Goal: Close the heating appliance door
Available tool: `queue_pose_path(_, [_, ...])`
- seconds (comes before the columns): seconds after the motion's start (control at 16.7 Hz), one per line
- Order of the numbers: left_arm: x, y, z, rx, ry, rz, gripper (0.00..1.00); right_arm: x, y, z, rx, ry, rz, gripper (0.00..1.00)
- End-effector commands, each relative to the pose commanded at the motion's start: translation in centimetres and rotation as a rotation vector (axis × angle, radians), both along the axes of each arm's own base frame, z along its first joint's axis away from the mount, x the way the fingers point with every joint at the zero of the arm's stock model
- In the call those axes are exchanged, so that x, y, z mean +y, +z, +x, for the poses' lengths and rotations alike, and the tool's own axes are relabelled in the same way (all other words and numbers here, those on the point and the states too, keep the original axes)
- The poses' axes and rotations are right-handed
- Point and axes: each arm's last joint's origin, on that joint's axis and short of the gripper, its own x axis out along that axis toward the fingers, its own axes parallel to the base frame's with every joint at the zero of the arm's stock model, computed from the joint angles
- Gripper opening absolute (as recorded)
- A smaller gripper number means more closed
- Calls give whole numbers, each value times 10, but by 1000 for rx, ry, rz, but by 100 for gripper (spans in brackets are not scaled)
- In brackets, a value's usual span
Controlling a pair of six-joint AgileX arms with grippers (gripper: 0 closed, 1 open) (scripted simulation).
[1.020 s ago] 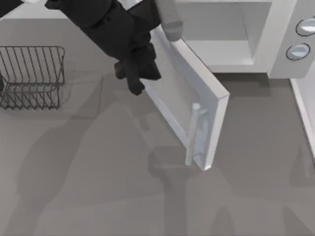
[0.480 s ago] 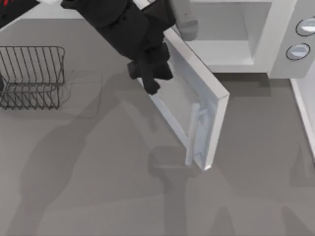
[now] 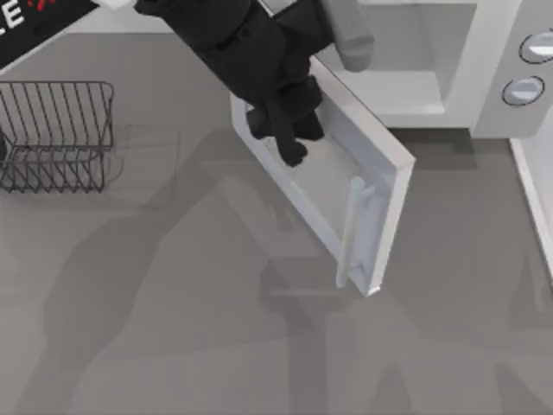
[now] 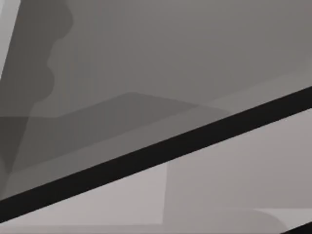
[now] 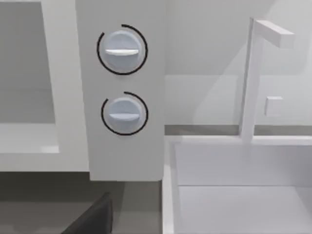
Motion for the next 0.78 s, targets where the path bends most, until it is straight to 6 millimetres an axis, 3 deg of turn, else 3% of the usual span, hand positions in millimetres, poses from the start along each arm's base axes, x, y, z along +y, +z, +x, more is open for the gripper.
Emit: queue_pose_path(0.78, [-16,1,0,1,7,-1,0,0,0,0,0,0,0,100])
